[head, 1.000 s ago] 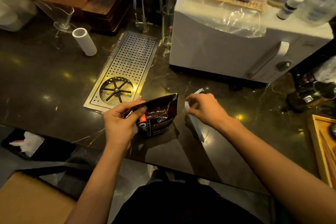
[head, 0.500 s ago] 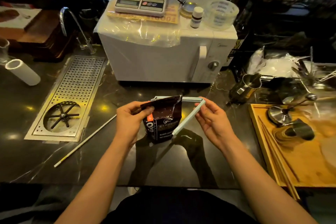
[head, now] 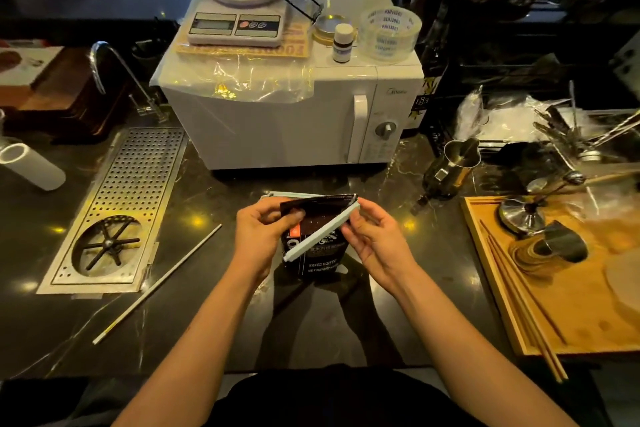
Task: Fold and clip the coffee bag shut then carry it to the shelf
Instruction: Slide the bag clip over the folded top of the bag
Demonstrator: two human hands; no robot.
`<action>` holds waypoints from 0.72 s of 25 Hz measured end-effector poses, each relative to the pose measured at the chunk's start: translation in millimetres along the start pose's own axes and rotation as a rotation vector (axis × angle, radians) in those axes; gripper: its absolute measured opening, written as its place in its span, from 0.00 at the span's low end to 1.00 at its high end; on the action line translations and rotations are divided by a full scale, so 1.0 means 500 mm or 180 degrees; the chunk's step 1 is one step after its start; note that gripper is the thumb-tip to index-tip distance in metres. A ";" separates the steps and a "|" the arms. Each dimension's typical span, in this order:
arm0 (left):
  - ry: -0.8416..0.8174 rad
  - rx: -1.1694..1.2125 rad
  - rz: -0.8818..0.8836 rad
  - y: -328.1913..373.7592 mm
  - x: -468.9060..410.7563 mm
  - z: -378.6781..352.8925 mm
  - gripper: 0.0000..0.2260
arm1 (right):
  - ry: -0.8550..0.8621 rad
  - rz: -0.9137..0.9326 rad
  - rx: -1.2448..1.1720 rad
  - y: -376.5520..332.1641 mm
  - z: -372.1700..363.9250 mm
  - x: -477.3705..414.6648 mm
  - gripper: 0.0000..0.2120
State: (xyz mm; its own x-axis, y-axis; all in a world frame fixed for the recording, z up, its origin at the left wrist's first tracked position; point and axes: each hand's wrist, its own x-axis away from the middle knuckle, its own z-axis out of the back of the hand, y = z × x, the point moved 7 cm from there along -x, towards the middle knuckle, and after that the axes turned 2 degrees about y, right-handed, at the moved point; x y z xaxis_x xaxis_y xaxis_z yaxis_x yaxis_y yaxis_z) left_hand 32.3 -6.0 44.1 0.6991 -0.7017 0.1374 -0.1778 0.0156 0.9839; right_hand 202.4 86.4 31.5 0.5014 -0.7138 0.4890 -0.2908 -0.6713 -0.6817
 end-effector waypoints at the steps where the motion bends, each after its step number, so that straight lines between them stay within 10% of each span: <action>1: 0.0017 0.0024 0.0041 -0.002 0.001 0.003 0.12 | -0.0008 -0.0013 0.0075 0.004 -0.003 0.000 0.11; 12: 0.0463 0.0723 0.0417 -0.043 0.014 0.028 0.30 | -0.0089 0.0227 0.1018 0.007 -0.025 -0.012 0.12; 18: 0.0420 0.0348 0.0148 -0.049 0.012 0.025 0.19 | -0.0100 0.1004 0.2220 -0.042 -0.039 -0.025 0.09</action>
State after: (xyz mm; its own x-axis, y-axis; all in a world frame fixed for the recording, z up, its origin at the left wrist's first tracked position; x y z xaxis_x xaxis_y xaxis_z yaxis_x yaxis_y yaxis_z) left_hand 32.0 -19.5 19.1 0.7719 -0.6024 0.2032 -0.2811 -0.0368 0.9590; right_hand 186.4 105.6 50.3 0.5061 -0.8376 0.2056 0.1524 -0.1478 -0.9772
